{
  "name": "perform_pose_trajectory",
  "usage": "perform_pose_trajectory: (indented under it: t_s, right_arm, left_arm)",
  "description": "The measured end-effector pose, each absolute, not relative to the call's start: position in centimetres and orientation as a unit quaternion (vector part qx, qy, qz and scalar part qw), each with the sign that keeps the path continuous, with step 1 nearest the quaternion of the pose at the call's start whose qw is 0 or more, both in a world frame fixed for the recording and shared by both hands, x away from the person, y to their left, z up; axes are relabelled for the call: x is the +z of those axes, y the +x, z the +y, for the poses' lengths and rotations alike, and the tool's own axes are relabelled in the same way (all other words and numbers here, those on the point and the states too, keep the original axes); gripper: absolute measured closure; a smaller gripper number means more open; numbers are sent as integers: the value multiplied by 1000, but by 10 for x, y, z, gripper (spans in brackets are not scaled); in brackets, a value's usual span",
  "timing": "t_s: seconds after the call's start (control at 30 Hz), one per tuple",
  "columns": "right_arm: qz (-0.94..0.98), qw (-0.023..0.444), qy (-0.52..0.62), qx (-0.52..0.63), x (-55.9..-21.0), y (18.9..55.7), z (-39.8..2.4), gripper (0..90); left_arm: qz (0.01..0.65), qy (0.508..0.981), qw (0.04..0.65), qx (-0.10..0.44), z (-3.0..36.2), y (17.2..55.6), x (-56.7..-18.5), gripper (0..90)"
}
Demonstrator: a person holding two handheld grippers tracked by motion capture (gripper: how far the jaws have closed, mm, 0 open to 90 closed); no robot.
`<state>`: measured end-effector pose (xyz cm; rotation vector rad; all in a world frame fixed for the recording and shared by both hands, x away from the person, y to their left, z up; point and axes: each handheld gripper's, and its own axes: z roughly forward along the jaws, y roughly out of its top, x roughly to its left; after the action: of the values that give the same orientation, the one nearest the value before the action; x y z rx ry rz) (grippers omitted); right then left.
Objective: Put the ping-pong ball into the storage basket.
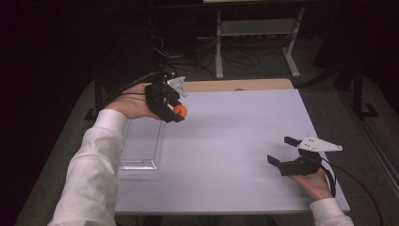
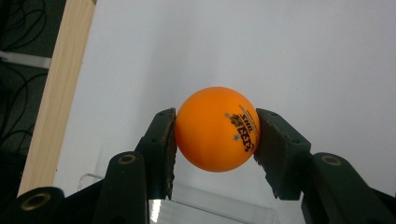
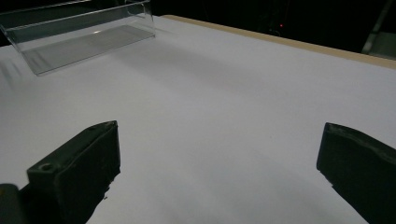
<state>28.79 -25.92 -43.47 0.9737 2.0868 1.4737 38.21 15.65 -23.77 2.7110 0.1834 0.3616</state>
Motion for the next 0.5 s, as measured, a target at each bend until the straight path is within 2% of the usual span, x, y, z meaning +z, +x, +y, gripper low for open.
perform_pose_trajectory:
  t_s: [0.5]
  right_arm:
    - [746,203,351,528,-434,288,-260,0]
  left_arm:
    - [94,968,191,134,185,378,-241,508]
